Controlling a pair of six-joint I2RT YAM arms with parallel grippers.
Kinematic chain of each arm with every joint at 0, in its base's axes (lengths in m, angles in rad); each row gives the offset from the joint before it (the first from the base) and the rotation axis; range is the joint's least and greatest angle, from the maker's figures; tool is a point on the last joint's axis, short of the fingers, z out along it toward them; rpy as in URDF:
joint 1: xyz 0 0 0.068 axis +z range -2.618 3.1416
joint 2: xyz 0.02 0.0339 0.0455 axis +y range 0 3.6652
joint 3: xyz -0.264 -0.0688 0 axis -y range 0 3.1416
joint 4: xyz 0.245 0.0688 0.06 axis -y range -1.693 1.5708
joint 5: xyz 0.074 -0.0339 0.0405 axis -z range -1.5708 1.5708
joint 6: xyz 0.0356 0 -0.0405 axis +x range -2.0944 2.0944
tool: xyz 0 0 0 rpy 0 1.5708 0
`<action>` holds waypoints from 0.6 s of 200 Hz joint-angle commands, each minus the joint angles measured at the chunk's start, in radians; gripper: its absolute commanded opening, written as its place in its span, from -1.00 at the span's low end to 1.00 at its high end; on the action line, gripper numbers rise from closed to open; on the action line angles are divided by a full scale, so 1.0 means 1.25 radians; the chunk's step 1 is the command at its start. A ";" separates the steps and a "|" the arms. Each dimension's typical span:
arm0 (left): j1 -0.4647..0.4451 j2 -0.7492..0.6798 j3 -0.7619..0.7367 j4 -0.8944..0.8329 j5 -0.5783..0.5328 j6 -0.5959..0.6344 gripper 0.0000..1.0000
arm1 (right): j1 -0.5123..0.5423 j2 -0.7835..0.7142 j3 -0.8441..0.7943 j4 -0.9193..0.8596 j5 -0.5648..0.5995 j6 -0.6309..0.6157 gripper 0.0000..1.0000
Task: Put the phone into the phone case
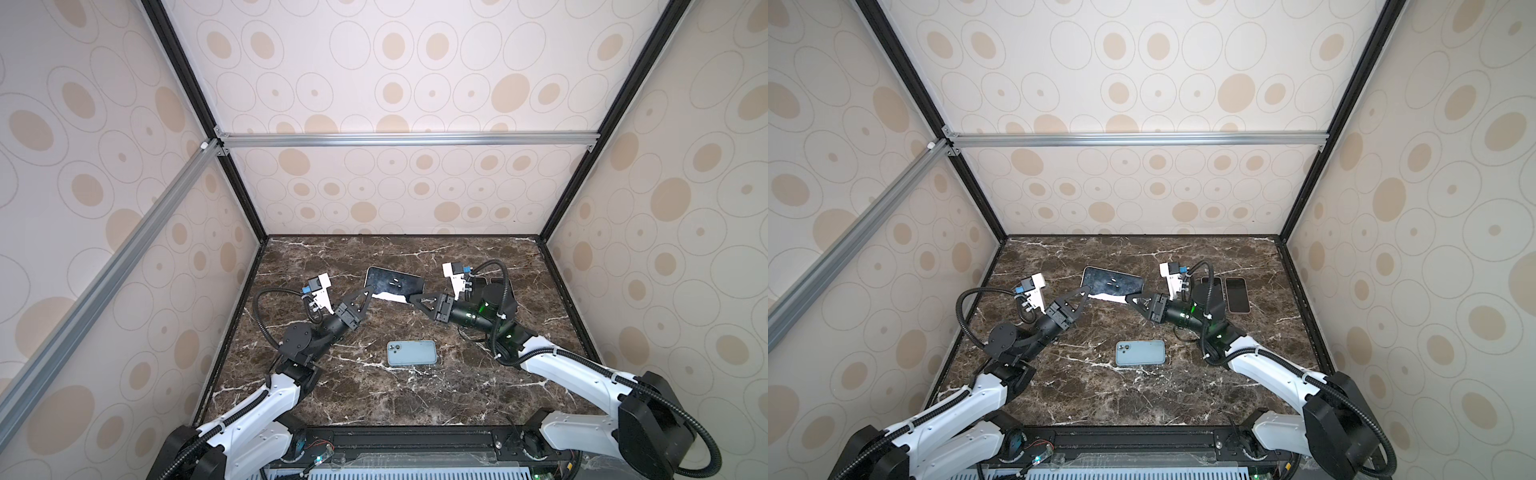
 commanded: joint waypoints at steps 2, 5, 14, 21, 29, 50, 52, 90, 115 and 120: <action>0.004 -0.020 -0.005 0.072 -0.018 -0.028 -1.00 | -0.001 0.009 0.003 0.091 -0.009 0.017 -0.28; 0.005 -0.021 -0.006 0.074 -0.019 -0.029 -1.00 | -0.001 0.011 0.005 0.093 -0.009 0.018 -0.30; 0.005 -0.022 -0.009 0.075 -0.023 -0.030 -1.00 | -0.001 0.015 0.008 0.100 -0.010 0.021 -0.33; 0.005 -0.025 -0.011 0.075 -0.026 -0.031 -1.00 | -0.002 0.019 0.009 0.106 -0.012 0.023 -0.34; 0.006 -0.027 -0.014 0.074 -0.030 -0.032 -1.00 | -0.001 0.023 0.010 0.113 -0.014 0.026 -0.36; 0.006 -0.028 -0.022 0.084 -0.038 -0.044 -1.00 | -0.001 0.031 0.011 0.136 -0.016 0.036 -0.37; 0.005 -0.028 -0.022 0.086 -0.037 -0.045 -1.00 | -0.001 0.032 0.012 0.137 -0.015 0.036 -0.37; 0.005 -0.027 -0.032 0.101 -0.046 -0.061 -1.00 | -0.001 0.045 0.022 0.161 -0.023 0.044 -0.40; 0.005 -0.027 -0.039 0.105 -0.054 -0.067 -1.00 | -0.001 0.052 0.031 0.178 -0.035 0.052 -0.45; 0.006 -0.026 -0.040 0.106 -0.058 -0.068 -1.00 | -0.001 0.054 0.032 0.180 -0.038 0.052 -0.45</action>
